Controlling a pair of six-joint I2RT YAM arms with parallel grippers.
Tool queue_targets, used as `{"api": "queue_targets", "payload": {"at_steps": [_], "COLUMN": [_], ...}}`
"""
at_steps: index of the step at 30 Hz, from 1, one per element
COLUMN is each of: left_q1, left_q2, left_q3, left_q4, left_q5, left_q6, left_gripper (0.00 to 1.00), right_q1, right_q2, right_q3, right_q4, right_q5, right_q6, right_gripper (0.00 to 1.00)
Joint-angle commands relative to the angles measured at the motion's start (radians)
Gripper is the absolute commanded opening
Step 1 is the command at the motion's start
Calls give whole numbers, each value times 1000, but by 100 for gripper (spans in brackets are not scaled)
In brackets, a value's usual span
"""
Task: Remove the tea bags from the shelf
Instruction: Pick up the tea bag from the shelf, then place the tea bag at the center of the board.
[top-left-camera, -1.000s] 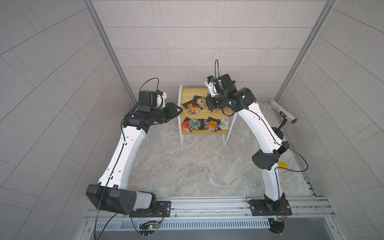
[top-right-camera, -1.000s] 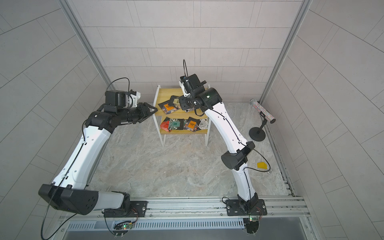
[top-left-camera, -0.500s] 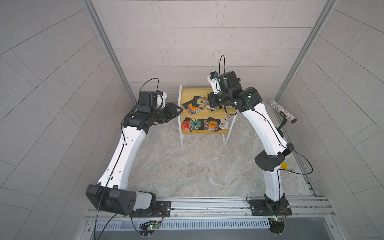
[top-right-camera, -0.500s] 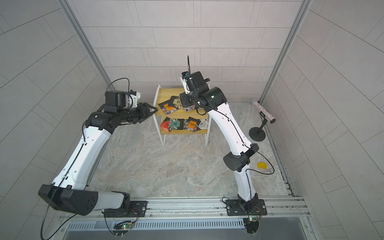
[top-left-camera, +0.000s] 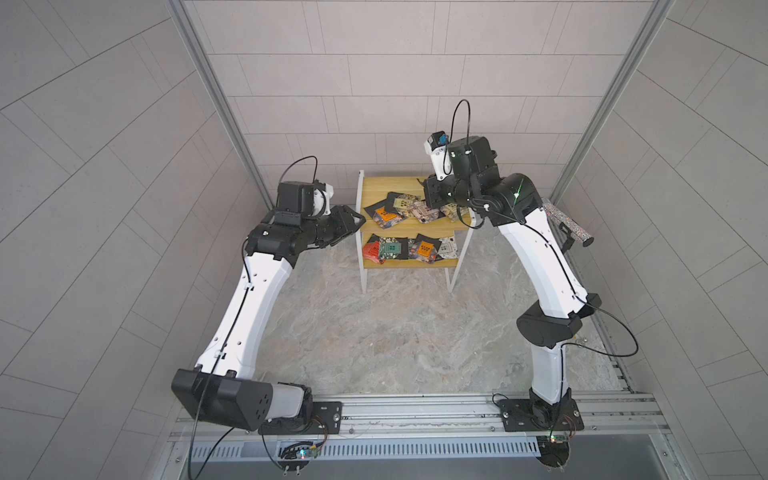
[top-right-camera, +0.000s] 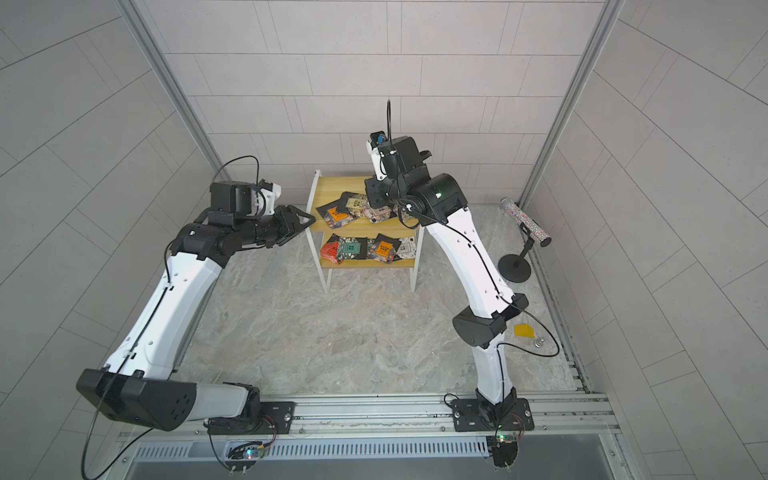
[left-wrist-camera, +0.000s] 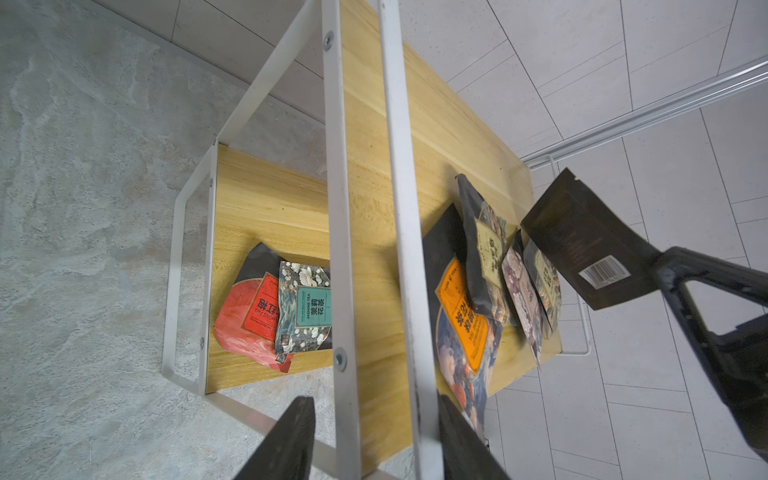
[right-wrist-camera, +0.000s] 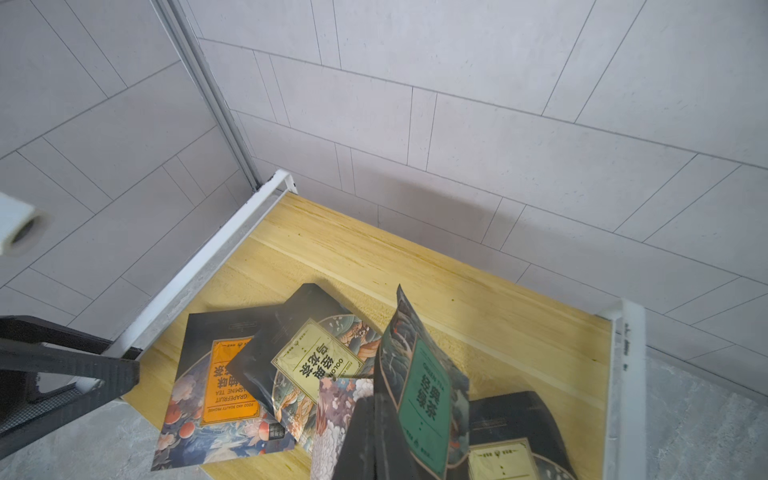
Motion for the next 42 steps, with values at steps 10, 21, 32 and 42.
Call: {"api": "queue_targets", "payload": {"at_steps": [10, 21, 32, 42], "left_q1": [-3, -3, -1, -3], "left_q2": [-76, -179, -315, -356], "left_q3": [0, -91, -308, -504], "left_q4": [-22, -36, -32, 25], "left_q5": [-49, -90, -152, -177], "left_q6": [31, 35, 26, 10], "left_gripper": [54, 61, 63, 63], "right_q1": [2, -60, -274, -398], "right_q2": [-190, -443, -737, -766], "right_q3": [-30, -321, -952, -1372], "right_q4": [22, 22, 184, 385], "right_q5": [152, 290, 227, 202], "right_q6": [-83, -88, 26, 138], "right_gripper": [0, 0, 0, 0]}}
